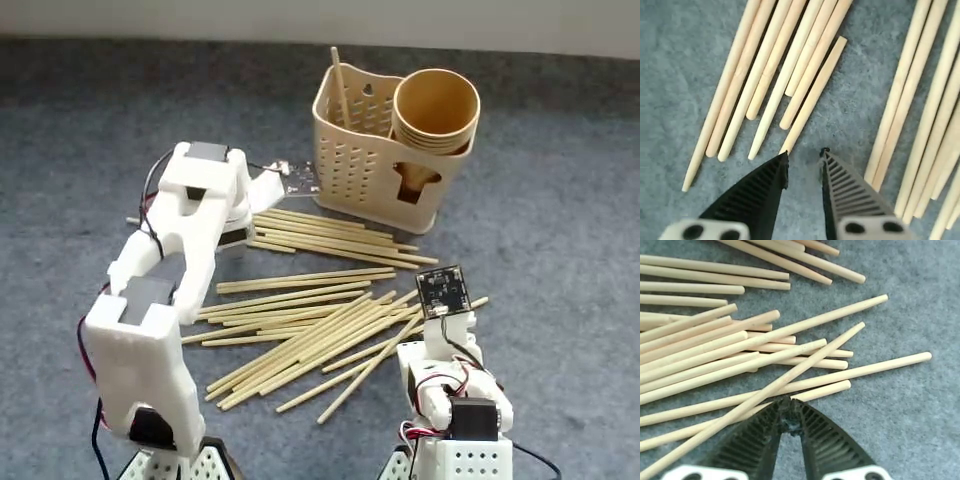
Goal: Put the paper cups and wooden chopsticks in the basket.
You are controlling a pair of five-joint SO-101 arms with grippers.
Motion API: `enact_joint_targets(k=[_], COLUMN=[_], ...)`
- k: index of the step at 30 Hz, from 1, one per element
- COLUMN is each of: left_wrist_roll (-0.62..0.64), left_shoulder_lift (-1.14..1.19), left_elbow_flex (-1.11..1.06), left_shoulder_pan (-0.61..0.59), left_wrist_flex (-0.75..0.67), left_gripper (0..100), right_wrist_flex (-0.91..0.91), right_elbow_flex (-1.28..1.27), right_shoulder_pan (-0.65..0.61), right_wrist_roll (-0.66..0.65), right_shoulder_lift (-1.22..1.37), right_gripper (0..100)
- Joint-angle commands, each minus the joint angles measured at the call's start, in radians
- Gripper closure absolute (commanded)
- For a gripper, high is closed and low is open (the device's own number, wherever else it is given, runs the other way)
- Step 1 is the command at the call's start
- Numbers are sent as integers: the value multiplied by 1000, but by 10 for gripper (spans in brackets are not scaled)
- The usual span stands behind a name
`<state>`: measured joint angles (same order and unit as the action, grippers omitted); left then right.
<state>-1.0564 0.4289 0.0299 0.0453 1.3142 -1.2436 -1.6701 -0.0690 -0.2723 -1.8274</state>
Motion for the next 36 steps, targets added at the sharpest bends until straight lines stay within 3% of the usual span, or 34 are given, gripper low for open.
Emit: enact_joint_targets(k=[1, 9, 19, 36], left_wrist_roll=[-9, -6, -12, -17], left_shoulder_lift=[64, 182, 194, 70], left_elbow_flex=[110, 217, 193, 186], left_shoulder_pan=[-21, -30, -30, -27], left_wrist_flex=[-9, -3, 25, 336], left_gripper=[884, 885, 924, 995], right_wrist_flex=[-7, -7, -7, -7], right_elbow_flex=[-154, -154, -154, -154], right_shoulder_pan=[8, 8, 8, 8], right_wrist_roll=[-9, -9, -9, -9], right_shoulder_lift=[-12, -12, -12, -12], right_gripper=[992, 992, 992, 992])
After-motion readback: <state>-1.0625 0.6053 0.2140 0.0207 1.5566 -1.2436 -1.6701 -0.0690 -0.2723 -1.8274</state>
